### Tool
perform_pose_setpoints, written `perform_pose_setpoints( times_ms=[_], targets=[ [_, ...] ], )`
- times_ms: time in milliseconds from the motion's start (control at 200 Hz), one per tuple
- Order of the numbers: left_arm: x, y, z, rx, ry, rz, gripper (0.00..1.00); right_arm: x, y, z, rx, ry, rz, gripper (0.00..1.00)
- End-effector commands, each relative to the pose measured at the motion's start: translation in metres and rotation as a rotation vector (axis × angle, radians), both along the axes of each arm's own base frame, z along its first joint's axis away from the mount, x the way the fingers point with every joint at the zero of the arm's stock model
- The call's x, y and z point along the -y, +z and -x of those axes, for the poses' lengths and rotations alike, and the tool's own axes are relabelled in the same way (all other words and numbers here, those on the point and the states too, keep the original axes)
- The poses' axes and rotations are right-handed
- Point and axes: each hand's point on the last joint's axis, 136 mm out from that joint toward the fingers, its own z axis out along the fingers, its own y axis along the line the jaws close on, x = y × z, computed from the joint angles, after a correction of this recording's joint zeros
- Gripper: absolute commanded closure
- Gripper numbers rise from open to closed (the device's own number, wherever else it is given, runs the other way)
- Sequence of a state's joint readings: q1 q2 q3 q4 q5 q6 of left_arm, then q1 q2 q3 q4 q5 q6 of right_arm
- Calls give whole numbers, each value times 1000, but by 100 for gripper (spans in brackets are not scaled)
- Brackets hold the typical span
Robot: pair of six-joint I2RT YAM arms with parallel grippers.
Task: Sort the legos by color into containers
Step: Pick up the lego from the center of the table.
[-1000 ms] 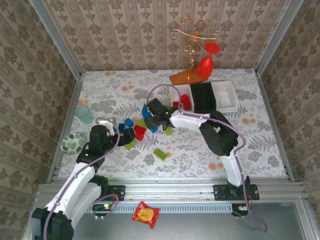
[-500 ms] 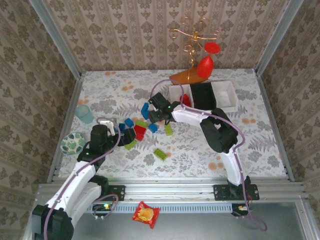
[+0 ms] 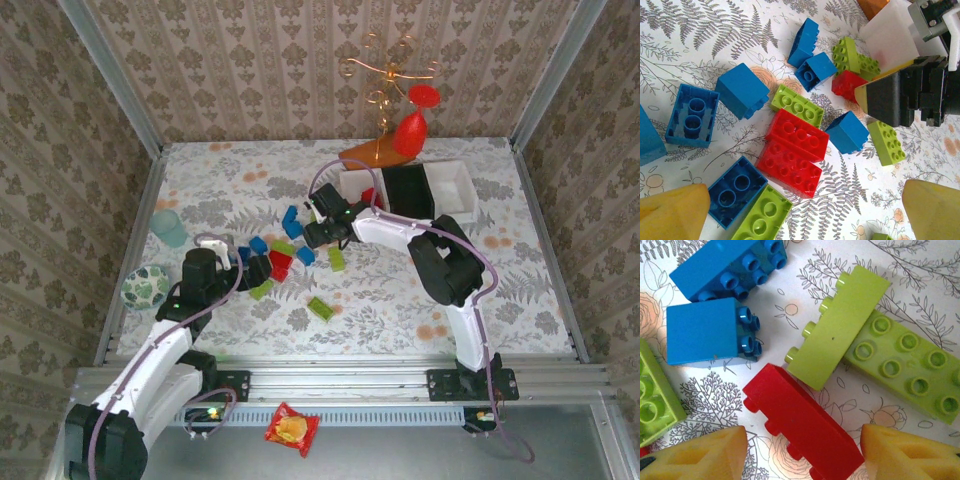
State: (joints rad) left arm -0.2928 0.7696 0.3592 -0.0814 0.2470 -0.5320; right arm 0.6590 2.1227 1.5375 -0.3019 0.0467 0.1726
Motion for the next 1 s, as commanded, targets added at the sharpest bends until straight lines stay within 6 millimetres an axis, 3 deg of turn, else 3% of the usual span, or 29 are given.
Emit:
perform_pose_setpoints(
  times_ms=[0, 320, 630, 740, 850, 995],
  targets=[
    [-1, 0, -1, 2, 15, 23, 0, -5, -9, -1, -24, 38, 29, 39],
    [-1, 0, -2, 5, 16, 24, 0, -16, -22, 1, -75, 97, 56, 51],
    [0, 1, -2, 8, 14, 33, 0, -11, -26, 0, -86, 94, 90, 65],
    [1, 2, -3, 11, 15, 36, 0, -15, -2, 3, -53, 90, 23, 69],
    [2, 3, -4, 13, 8, 40, 0, -18, 42, 9, 3, 79, -91, 71],
    [10, 8, -6, 29, -23, 50, 0, 13, 100, 9, 95, -10, -221, 73]
  ],
)
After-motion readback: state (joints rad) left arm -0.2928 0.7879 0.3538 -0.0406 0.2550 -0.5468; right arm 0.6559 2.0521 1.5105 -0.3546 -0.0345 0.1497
